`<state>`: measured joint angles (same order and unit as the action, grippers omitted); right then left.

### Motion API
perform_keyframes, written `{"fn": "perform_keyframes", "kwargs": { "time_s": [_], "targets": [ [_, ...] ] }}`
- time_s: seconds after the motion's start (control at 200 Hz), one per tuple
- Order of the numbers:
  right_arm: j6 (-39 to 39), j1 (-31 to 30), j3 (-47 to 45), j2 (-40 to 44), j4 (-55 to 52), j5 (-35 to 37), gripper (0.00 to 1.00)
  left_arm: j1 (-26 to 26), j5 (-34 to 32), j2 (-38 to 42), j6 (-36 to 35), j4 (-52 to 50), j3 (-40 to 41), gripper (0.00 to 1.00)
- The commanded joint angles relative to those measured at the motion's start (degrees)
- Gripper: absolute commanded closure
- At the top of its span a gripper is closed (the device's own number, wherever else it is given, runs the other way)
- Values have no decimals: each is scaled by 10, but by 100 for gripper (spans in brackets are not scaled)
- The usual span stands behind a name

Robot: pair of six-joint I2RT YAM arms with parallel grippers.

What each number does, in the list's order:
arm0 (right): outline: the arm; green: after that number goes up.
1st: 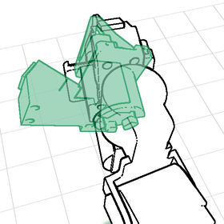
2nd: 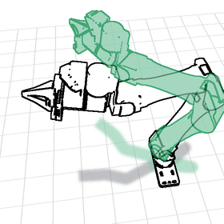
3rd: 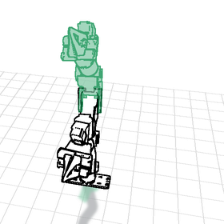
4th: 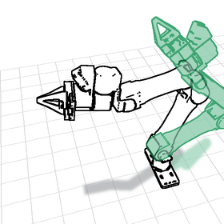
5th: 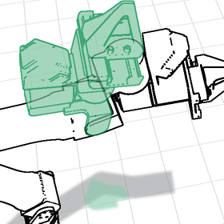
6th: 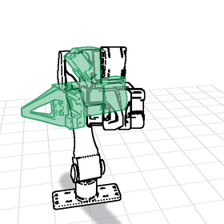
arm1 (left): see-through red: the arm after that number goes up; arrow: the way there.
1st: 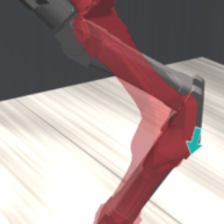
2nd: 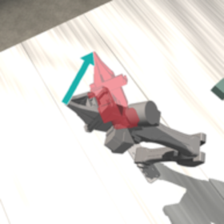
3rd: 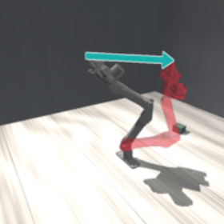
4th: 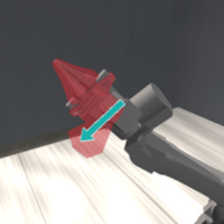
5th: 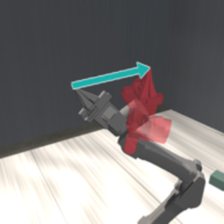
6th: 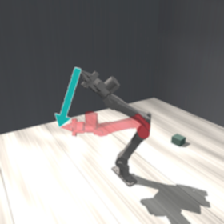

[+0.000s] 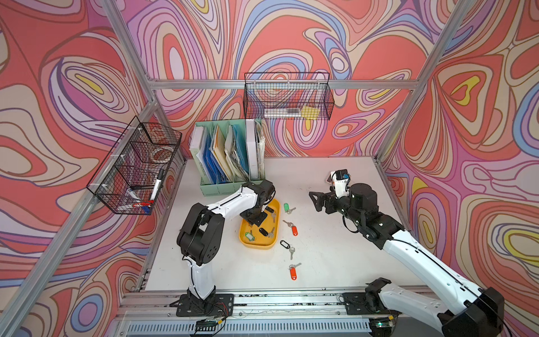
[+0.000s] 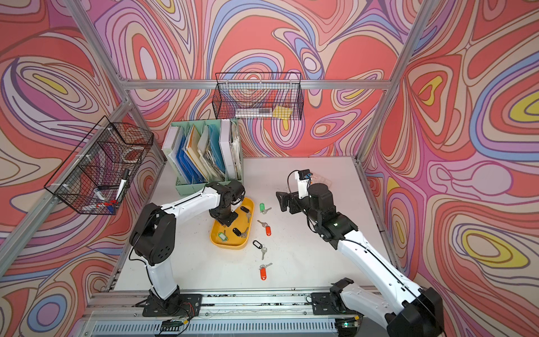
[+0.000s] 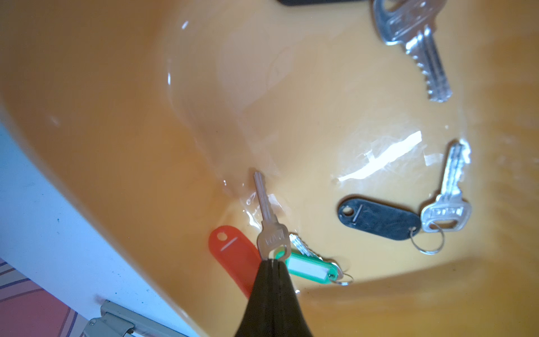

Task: Take the keys out of the storage box
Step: Pick up the key from the storage box, then place the key at the center of the board.

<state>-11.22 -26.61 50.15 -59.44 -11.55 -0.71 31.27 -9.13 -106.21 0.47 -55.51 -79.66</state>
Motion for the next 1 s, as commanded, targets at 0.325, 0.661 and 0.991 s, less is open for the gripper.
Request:
{"fn": "perform_keyframes", "kwargs": {
  "time_s": [0.325,0.661,0.991],
  "targets": [
    [5,10,37,28,2,55,2,3,18,109,53,41,-26,100],
    [10,10,50,48,-7,74,2,16,58,94,70,79,-85,100],
    [10,10,58,77,-19,90,2,77,81,-30,64,87,-243,100]
  ]
}}
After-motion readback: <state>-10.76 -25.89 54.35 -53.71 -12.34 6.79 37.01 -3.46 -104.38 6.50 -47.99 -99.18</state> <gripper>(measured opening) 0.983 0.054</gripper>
